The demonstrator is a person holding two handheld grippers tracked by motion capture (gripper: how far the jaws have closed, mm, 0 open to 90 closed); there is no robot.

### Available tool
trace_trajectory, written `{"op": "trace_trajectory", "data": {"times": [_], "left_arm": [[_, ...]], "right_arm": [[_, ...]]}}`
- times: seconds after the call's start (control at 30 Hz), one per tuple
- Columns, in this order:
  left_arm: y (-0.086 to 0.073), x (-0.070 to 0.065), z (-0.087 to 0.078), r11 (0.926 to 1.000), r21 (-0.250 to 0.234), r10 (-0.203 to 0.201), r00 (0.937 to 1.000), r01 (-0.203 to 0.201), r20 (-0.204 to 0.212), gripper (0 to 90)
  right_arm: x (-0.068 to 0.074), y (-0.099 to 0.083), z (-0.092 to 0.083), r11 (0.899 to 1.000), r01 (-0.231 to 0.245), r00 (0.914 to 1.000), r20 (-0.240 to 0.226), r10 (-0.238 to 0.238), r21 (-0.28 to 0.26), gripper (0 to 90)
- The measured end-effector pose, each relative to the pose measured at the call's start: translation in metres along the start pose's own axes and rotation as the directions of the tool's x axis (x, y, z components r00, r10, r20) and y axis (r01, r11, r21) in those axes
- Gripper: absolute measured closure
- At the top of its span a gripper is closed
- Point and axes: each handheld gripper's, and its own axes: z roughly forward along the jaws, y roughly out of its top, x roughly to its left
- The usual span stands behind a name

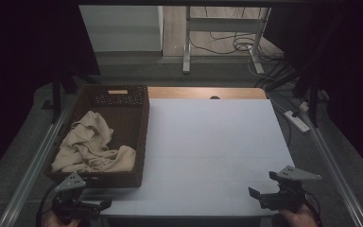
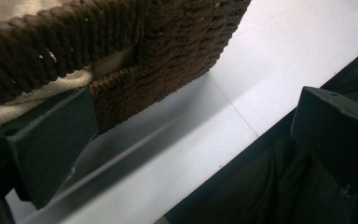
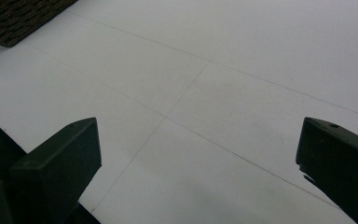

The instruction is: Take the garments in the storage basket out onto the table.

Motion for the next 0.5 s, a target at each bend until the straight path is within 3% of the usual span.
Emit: {"op": "trace_trajectory", "data": {"times": [0.33,0.5], "left_arm": [[-0.0013,0.0046,-0.0026,0.9995,-0.026,-0.014,0.9986,0.015,0.051,0.0],[-0.0013,0.0050,-0.0025,0.9995,-0.026,-0.015,0.9984,0.017,0.054,0.0]], "right_arm": [[0.0018,0.0002,0.0008,1.000,0.027,0.9992,-0.029,-0.027,0.009,0.1],[0.0018,0.0006,0.0016,0.999,0.028,0.9989,-0.038,-0.028,0.017,0.2]]}}
